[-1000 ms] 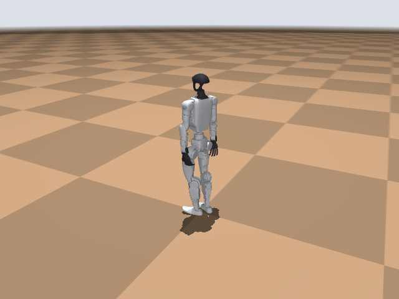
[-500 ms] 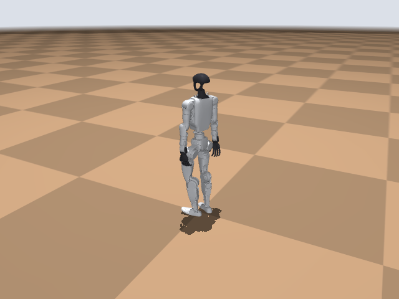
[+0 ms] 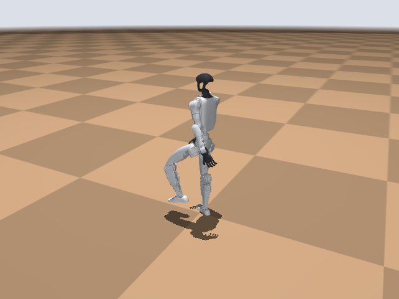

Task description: In place motions

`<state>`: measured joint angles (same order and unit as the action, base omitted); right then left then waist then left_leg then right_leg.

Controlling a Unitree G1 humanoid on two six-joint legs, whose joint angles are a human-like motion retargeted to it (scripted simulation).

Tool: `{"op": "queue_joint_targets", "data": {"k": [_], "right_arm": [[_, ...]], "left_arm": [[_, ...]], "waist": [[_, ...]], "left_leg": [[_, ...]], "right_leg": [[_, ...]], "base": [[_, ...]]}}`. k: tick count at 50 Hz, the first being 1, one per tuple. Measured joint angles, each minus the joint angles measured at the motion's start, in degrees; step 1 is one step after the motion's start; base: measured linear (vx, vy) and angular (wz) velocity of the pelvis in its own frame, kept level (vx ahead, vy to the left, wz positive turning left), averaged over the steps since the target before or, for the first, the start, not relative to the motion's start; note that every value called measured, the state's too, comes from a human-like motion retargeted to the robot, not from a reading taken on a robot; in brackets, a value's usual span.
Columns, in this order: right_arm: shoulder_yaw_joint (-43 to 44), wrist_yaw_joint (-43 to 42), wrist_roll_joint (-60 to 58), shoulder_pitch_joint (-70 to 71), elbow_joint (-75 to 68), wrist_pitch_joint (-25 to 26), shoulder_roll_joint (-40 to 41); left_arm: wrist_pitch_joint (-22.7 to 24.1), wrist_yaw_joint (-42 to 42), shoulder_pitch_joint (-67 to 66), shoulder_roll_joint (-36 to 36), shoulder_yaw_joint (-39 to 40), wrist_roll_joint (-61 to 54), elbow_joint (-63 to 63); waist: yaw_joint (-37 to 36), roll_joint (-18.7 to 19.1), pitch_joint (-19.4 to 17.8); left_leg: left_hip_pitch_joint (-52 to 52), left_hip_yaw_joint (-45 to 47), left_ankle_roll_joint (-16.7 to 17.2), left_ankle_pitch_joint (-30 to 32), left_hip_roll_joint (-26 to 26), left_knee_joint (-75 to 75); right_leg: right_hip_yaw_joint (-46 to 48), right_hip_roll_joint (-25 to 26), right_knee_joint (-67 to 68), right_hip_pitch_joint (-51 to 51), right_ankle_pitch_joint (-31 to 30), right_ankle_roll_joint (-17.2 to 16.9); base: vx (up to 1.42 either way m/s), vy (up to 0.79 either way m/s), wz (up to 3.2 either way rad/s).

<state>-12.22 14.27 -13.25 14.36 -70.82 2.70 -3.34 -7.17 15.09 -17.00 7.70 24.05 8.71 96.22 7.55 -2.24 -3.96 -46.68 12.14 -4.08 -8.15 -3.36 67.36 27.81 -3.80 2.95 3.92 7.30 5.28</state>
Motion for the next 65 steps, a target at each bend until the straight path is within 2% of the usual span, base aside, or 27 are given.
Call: {"op": "queue_joint_targets", "data": {"k": [5, 10, 13, 15, 17, 20, 22, 23, 25, 27, 30, 32, 35, 38, 41, 42, 45, 47, 48, 50, 51, 55, 58, 61, 65], "right_arm": [[-0.76, -0.61, 0.26, -1.16, 0.87, -1.60, 0.11], [-0.04, -1.34, -4.31, -5.37, -3.98, -1.65, -1.06], [2.06, -2.43, -7.45, -9.07, -8.43, -0.95, -2.31], [4.35, -3.10, -9.51, -12.55, -11.63, -0.03, -3.40], [6.93, -3.50, -10.28, -15.49, -14.27, 1.93, -4.69], [13.26, -4.50, -7.48, -17.04, -18.27, 3.49, -6.48], [15.72, -4.08, -5.05, -19.61, -19.96, 3.43, -8.29], [16.18, -3.64, -4.28, -21.22, -20.50, 3.97, -9.11], [16.27, -3.94, -3.60, -22.31, -22.40, 5.71, -10.35], [18.04, -6.15, -2.56, -23.00, -25.05, 6.20, -10.95], [20.04, -6.69, 0.61, -26.12, -26.59, 5.93, -11.59], [20.18, -5.85, 0.80, -27.75, -26.59, 6.69, -11.45], [20.13, -5.88, -0.96, -27.87, -26.59, 6.69, -10.85], [18.35, -5.86, -1.20, -26.90, -26.20, 5.98, -10.07], [16.80, -6.31, -1.29, -25.14, -24.71, 5.46, -8.97], [16.06, -6.66, -1.04, -24.27, -24.16, 5.24, -8.62], [12.57, -8.41, 0.76, -20.62, -23.48, 4.62, -7.66], [9.77, -9.35, 1.39, -15.83, -23.21, 4.45, -6.45], [9.02, -9.05, 1.61, -12.95, -22.81, 4.52, -5.79], [7.97, -7.61, 2.45, -6.99, -20.06, 4.17, -4.51], [7.14, -6.25, 2.82, -4.57, -17.85, 3.54, -4.07], [4.52, -1.16, 2.95, 2.82, -6.32, 2.20, -2.11], [3.71, -2.56, 3.60, 3.95, -0.12, -0.68, -0.67], [2.70, -3.27, 6.07, 6.53, 3.34, -2.54, -0.73], [2.88, -2.08, 5.89, 7.43, 4.97, -2.93, -0.19]], "left_arm": [[-0.30, -0.70, 0.35, 0.45, 0.41, -0.45, -0.44], [0.38, -3.41, 3.32, 0.42, 0.11, -2.39, -1.02], [1.17, -7.09, 6.89, 0.34, -0.35, -3.54, -0.82], [1.76, -9.38, 9.14, 0.17, -1.34, -4.59, -0.46], [1.45, -9.29, 13.59, 0.52, -2.93, -5.93, 0.28], [0.35, -8.37, 23.62, 1.84, -5.44, -6.24, -0.72], [0.88, -7.80, 26.86, 1.82, -7.78, -6.67, -5.16], [0.89, -6.82, 28.07, 2.07, -9.17, -7.28, -7.55], [0.81, -3.69, 31.03, 4.07, -10.05, -8.07, -10.97], [0.93, -2.98, 32.18, 4.72, -9.38, -6.57, -13.54], [2.09, -6.01, 33.89, 4.08, -9.31, -5.71, -14.72], [3.10, -6.48, 33.88, 3.84, -10.25, -7.15, -14.52], [2.60, -4.97, 33.28, 3.63, -9.88, -7.31, -13.63], [2.25, -4.24, 30.66, 2.71, -8.98, -5.79, -12.68], [2.67, -5.43, 26.10, 0.96, -7.82, -4.79, -11.14], [2.82, -5.83, 24.23, 0.30, -7.25, -4.65, -10.48], [3.22, -6.29, 18.20, -1.29, -4.88, -4.36, -8.58], [2.99, -5.83, 13.17, -1.78, -3.01, -3.88, -6.82], [2.67, -5.49, 11.88, -1.82, -2.52, -3.73, -5.92], [2.16, -5.42, 10.71, -1.61, -1.63, -4.17, -3.64], [2.15, -5.24, 9.84, -1.45, -1.04, -4.82, -2.85], [0.65, -0.88, 5.77, -1.32, 1.33, -4.62, 0.61], [-0.37, -2.23, 0.70, -1.45, 3.28, -2.96, 1.18], [-0.44, -1.94, -1.24, -1.33, 4.05, -3.27, 1.18], [-0.87, -1.19, -1.46, -1.30, 5.15, -3.88, 0.91]], "waist": [[1.84, 0.59, 2.14], [3.41, 2.19, 6.00], [3.27, 2.99, 7.16], [6.18, 4.22, 8.38], [9.28, 4.86, 7.75], [6.85, 5.46, 2.46], [5.48, 5.61, 1.69], [5.21, 6.04, 2.26], [7.16, 5.67, 2.38], [9.59, 6.24, 1.55], [9.45, 7.44, 1.97], [9.08, 7.72, 2.69], [8.42, 6.73, 2.27], [6.32, 5.88, 2.41], [6.19, 5.60, 2.60], [6.55, 5.37, 2.68], [6.32, 4.33, 2.33], [4.03, 3.89, 3.94], [5.24, 3.51, 4.28], [2.75, 3.33, 2.27], [2.30, 3.04, 1.22], [0.63, 1.90, -1.62], [-0.51, 0.68, -0.02], [-2.35, -0.28, -0.70], [-2.63, -0.42, -0.31]], "left_leg": [[12.01, -2.75, 1.95, 0.01, 2.09, -12.54], [30.22, -3.20, 1.92, -0.66, 3.19, -37.26], [40.63, -1.91, 0.50, -13.94, 4.26, -52.31], [46.16, 2.92, -1.41, -14.43, 3.60, -60.61], [47.25, 1.44, 0.31, -12.42, 2.05, -63.21], [47.02, 1.61, -0.47, -11.26, 0.28, -63.35], [47.01, 3.64, -0.84, -11.06, 0.22, -64.06], [45.98, 3.98, -1.17, -10.86, 0.17, -64.14], [44.30, 5.25, -1.72, -11.02, 0.89, -63.72], [43.26, 3.89, -1.89, -10.95, 0.35, -63.15], [41.93, 3.41, -1.55, -10.66, -0.84, -63.17], [41.71, 4.50, -1.27, -10.53, -1.26, -63.41], [43.14, 5.81, -1.10, -10.39, -0.47, -64.18], [45.06, 7.98, -0.65, -10.66, 0.14, -64.78], [46.37, 6.78, -0.51, -12.01, 0.81, -63.69], [46.61, 5.95, -0.51, -12.66, 1.27, -62.82], [47.21, 5.16, 0.03, -14.69, 2.00, -58.61], [41.74, 7.32, 0.70, -10.24, 1.13, -49.15], [36.23, 6.24, 1.05, -4.54, 0.31, -41.79], [24.59, 3.10, 1.35, 6.32, -2.19, -26.63], [19.82, 0.78, 0.39, 7.18, -1.73, -20.99], [2.93, 0.89, -1.48, 2.21, -5.95, -0.54], [-6.42, 0.79, -2.70, -0.99, -5.57, 8.35], [-9.83, 1.92, -2.58, -2.15, -6.14, 11.53], [-6.35, 2.41, -1.23, -2.16, -5.54, 7.76]], "right_leg": [[0.88, 0.65, -0.23, 0.49, 0.73, -0.71], [0.90, 2.38, 0.75, 0.55, 2.53, -2.06], [-1.18, 3.49, 4.59, 0.02, 5.02, -2.75], [0.19, 4.23, 8.36, -0.62, 5.91, -3.44], [2.26, 3.65, 14.83, -2.84, 0.63, -4.32], [0.65, -2.05, 35.91, -12.09, -11.95, -7.71], [-5.78, -2.80, 49.00, -21.08, -15.09, -8.28], [-7.73, -3.18, 55.80, -26.06, -13.41, -7.94], [-8.09, -8.10, 68.35, -34.21, -9.97, -5.78], [-8.86, -8.19, 75.81, -39.61, -6.93, -5.30], [-11.41, -5.16, 80.09, -44.86, -4.91, -7.53], [-11.13, -4.85, 78.70, -44.44, -4.89, -7.37], [-10.19, -4.98, 71.26, -38.68, -4.88, -6.42], [-9.94, -1.74, 55.48, -27.99, -5.81, -5.82], [-9.00, 2.64, 34.36, -14.61, -8.58, -7.17], [-7.61, 3.38, 27.10, -9.90, -7.76, -7.65], [0.13, 2.36, 11.19, 1.09, 3.10, -6.30], [-0.43, 0.57, 4.81, 1.96, 3.51, -5.59], [0.45, 0.03, 3.40, 1.01, 2.53, -5.70], [-2.03, -0.29, 2.58, -0.47, 1.53, -5.81], [-1.77, -0.56, 2.40, -0.74, 1.05, -5.53], [-2.86, -0.83, 2.77, -2.08, 0.42, -3.34], [-3.34, -1.33, 3.15, -2.92, 0.35, -2.35], [-2.75, -1.65, 3.08, -2.42, 0.12, -1.92], [-1.93, -1.71, 2.80, -1.44, 0.18, -2.29]], "base": [[0.13, -0.01, 0.13], [0.23, 0.01, -0.12], [0.26, 0.02, -0.38], [0.35, 0.05, 0.73], [0.04, 0.12, 0.51], [-0.27, 0.12, -0.45], [-0.05, 0.11, -0.63], [0.00, 0.12, -0.74], [-0.11, 0.09, -0.37], [-0.15, 0.05, 0.28], [-0.03, 0.01, 0.06], [0.06, -0.03, -0.11], [0.03, -0.01, -0.31], [0.08, -0.02, -0.44], [0.14, -0.03, 0.16], [0.14, -0.07, 0.45], [0.09, -0.06, -0.12], [-0.11, -0.07, -0.24], [-0.37, -0.12, 0.56], [-0.49, -0.11, 0.16], [-0.43, -0.08, -0.20], [-0.23, -0.02, -0.18], [0.10, -0.07, -0.17], [-0.01, -0.03, -0.26], [0.05, -0.01, 0.07]]}}
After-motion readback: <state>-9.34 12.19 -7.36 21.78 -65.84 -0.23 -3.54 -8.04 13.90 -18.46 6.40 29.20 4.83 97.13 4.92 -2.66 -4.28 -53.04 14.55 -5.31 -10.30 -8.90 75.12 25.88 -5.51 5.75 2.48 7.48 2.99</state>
